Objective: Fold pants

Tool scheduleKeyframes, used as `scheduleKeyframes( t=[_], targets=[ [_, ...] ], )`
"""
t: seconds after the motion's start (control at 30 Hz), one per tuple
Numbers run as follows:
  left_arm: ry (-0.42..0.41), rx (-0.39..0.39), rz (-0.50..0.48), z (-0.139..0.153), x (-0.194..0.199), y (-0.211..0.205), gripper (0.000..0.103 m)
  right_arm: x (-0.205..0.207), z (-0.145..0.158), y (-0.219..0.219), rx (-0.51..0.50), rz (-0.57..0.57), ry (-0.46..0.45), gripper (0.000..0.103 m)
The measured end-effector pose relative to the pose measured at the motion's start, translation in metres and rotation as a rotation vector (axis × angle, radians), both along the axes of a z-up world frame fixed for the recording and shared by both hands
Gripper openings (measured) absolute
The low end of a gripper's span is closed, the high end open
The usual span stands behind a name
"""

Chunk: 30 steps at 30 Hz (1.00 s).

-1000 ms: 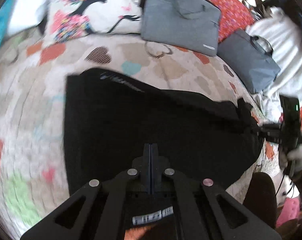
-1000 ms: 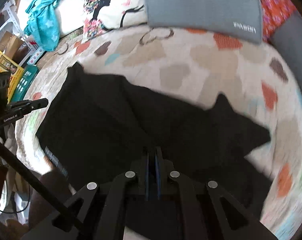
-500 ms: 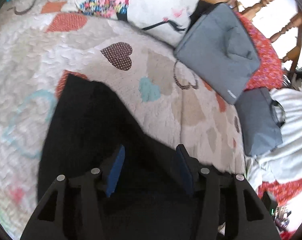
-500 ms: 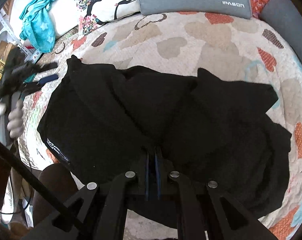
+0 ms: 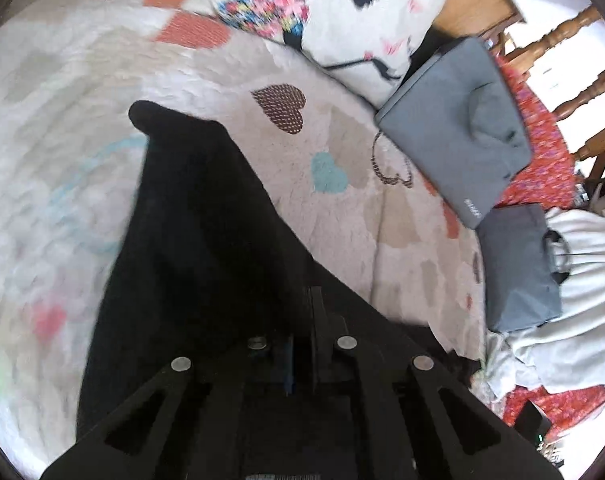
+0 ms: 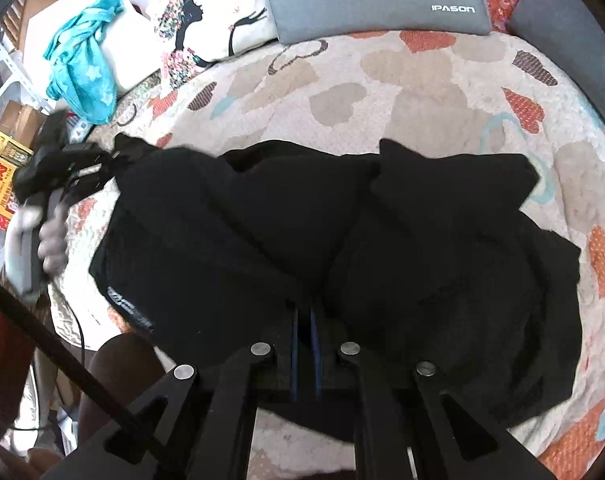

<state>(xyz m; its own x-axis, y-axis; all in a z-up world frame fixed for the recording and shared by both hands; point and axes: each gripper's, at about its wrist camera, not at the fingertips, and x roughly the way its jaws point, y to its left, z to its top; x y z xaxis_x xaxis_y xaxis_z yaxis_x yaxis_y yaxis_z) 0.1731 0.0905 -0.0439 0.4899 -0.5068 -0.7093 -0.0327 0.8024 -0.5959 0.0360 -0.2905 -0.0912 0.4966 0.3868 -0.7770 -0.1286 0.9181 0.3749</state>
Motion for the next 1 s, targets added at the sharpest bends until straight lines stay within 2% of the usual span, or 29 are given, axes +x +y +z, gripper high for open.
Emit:
scheduleKeyframes(
  t=[0.1,0.2,0.27,0.33,0.43,0.5,0.57,0.7,0.8,0.9,1.0],
  targets=[
    [-0.006,-0.017,0.037,-0.005,-0.045,0.014,0.005,-0.021,0.001,0.003,0.022,-0.002,0.001,0.006],
    [0.069,-0.041,0.088,-0.036,-0.079,0.026,0.007,-0.040,-0.012,0.006,0.037,0.000,0.031,0.006],
    [0.188,-0.098,0.125,-0.071,-0.089,0.037,0.010,-0.050,-0.027,0.009,0.035,-0.008,0.065,0.007],
    [0.202,-0.184,0.144,-0.081,-0.098,0.047,0.013,-0.057,-0.031,0.007,0.045,-0.038,0.065,0.008],
    [0.146,-0.147,0.124,-0.060,-0.110,0.050,0.015,-0.066,-0.021,0.001,0.069,-0.064,0.045,0.014],
    [0.108,-0.144,0.104,-0.048,-0.119,0.054,0.016,-0.075,-0.011,-0.007,0.061,-0.080,0.019,0.025],
    [0.086,-0.139,0.108,-0.040,-0.129,0.064,0.020,-0.084,-0.004,-0.020,0.028,-0.133,0.000,0.052],
    [0.056,-0.111,0.129,-0.028,-0.147,0.080,0.021,-0.100,-0.001,-0.067,0.054,-0.273,-0.010,0.053],
    [0.028,-0.046,0.125,-0.018,-0.159,0.078,0.022,-0.103,0.005,-0.096,0.093,-0.353,-0.031,0.054],
    [0.006,0.013,0.105,-0.009,-0.167,0.069,0.022,-0.083,0.016,-0.103,0.097,-0.357,-0.054,0.054],
    [-0.012,0.023,0.081,0.001,-0.171,0.056,0.022,-0.055,0.023,-0.097,0.136,-0.353,-0.057,0.054]
  ],
)
